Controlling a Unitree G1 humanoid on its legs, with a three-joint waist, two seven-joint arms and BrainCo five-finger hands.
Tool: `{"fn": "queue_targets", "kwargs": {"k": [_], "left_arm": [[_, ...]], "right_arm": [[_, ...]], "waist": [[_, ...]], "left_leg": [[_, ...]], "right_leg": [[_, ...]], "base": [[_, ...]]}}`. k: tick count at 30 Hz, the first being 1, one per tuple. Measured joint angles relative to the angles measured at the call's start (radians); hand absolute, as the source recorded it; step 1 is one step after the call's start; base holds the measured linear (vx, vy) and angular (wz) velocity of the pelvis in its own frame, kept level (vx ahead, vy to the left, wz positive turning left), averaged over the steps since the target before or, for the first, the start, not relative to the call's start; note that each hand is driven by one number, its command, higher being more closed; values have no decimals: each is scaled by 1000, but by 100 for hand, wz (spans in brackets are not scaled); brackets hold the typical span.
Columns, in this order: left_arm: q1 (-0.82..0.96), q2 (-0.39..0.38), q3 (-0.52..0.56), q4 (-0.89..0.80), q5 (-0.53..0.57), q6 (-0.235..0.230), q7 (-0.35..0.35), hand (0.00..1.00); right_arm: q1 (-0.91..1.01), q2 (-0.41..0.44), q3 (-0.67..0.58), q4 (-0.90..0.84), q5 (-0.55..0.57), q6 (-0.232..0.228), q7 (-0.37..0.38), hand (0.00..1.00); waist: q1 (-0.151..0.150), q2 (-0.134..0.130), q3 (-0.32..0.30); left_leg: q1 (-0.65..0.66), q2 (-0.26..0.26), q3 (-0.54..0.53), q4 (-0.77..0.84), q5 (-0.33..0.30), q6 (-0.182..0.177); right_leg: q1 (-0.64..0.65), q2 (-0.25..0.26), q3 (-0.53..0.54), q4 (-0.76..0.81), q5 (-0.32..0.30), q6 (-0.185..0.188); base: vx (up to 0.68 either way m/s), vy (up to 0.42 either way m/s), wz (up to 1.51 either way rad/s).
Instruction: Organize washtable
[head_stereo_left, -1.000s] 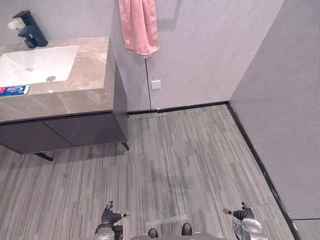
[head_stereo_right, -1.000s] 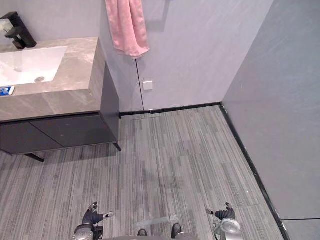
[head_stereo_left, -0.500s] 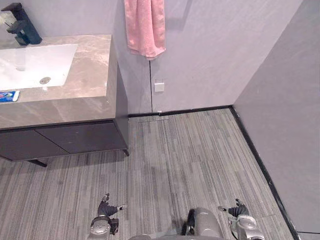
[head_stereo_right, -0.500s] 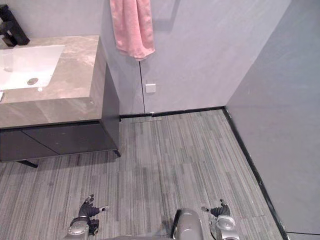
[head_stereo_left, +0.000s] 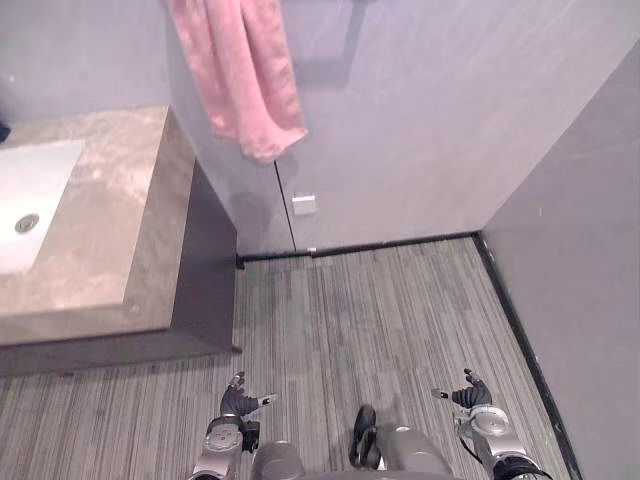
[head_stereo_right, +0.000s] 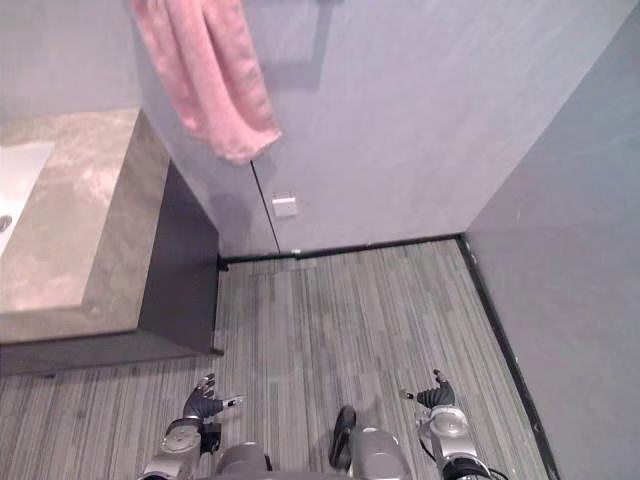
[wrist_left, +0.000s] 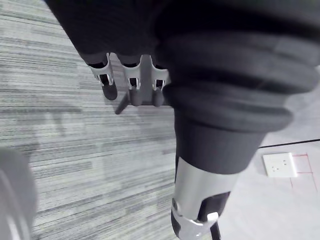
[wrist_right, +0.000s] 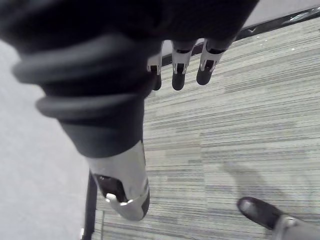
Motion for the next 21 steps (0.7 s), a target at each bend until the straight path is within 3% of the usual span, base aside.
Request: {"fn": "queue_targets", "kwargs": {"k": [3, 4, 5, 6, 7, 9, 10, 12, 13, 14, 16, 17, 18, 20, 21], "left_arm": [[-1, -11, 1, -1, 0, 0, 1, 0], [0, -18, 1, -1, 0, 0, 1, 0], [3, -20, 1, -1, 0, 0, 1, 0], [6, -12, 2, -1, -1, 0, 3, 0], [-4, -8, 2, -6, -1, 0, 2, 0], [0, -13, 3, -8, -1, 1, 1, 0], [8, -12, 3, -8, -1, 2, 1, 0], [22, 0, 2, -13, -1, 3, 2, 0], [21, 10, 2, -13, -1, 3, 2, 0], [16, 21, 2, -15, -1, 3, 2, 0], [20, 27, 2, -18, -2, 3, 3, 0], [19, 26, 2, -22, -8, 3, 4, 0], [17, 26, 3, -22, -9, 3, 4, 0], [11, 26, 3, -23, -8, 1, 4, 0], [12, 37, 2, -23, -8, 0, 4, 0]], "right_arm": [[8, 5, -14, 0, 1, 0, -7, 0], [12, 4, -14, -1, 1, 0, -16, 0], [16, 4, -13, -1, 1, 0, -20, 0], [19, 19, -2, -1, 1, 0, -20, 0], [19, 25, 3, -2, 1, -1, -19, 0], [12, 25, 3, -2, 1, -1, -18, 0], [13, 27, 3, -2, 1, -1, -18, 0], [17, 32, 13, -2, -1, -1, -16, 0], [16, 34, 20, -2, -2, -1, -16, 0], [17, 34, 26, -1, -2, -1, -16, 0], [18, 36, 31, 2, -2, 0, -15, 0], [20, 34, 32, 2, -3, -1, -15, 0], [23, 33, 32, 2, -3, -1, -15, 0], [29, 31, 31, 1, -3, -1, -15, 0], [40, 32, 31, 0, -2, -1, -15, 0]], "waist": [[13, -11, 8], [13, -3, 7], [15, 7, 3], [17, -19, 0], [18, -41, -5], [20, -41, -4], [19, -38, -6], [20, -45, -10], [15, -49, -12], [16, -51, -13], [15, -48, -12], [10, -35, -9], [10, -29, -8], [-2, -23, -10], [-11, -48, -19]], "left_leg": [[-39, -66, -7, -342, 37, -22], [-44, -79, -5, -455, 119, -7], [-35, -77, -4, -464, 195, 18], [-23, -110, 7, -452, 207, 67], [-29, -138, 15, -425, 154, 76], [-21, -148, 29, -359, 86, 100], [3, -149, 37, -341, 53, 107], [86, -166, 52, -350, -1, 122], [115, -176, 52, -355, -16, 127], [157, -187, 48, -373, -29, 134], [232, -195, 43, -431, -29, 134], [299, -189, 23, -486, -27, 130], [329, -181, 13, -507, -25, 127], [346, -160, -24, -513, -24, 119], [353, -175, -40, -507, -31, 72]], "right_leg": [[63, -39, 27, -22, -35, 56], [88, -44, 28, -26, -56, 88], [98, -47, 35, -23, -71, 104], [117, -77, 40, -20, -92, 132], [117, -111, 39, 0, -110, 154], [96, -145, 54, 116, -136, 183], [72, -162, 64, 218, -141, 192], [-40, -216, 109, 549, -106, 258], [-88, -231, 117, 673, -99, 272], [-146, -249, 108, 798, -109, 255], [-196, -240, 86, 837, -139, 205], [-230, -210, 48, 782, -170, 154], [-253, -185, 35, 713, -182, 133], [-303, -133, 53, 502, -173, 129], [-314, -123, 90, 334, -65, 104]], "base": [[365, 165, -28], [396, 240, -21], [519, 321, -9], [539, 309, 1], [546, 289, 6], [409, 205, -7], [513, 269, -17], [418, 180, -8], [414, 57, 12], [418, 33, 15], [408, -11, 13], [388, -48, 23], [378, -63, 31], [393, -149, 59], [435, -186, 78]]}}
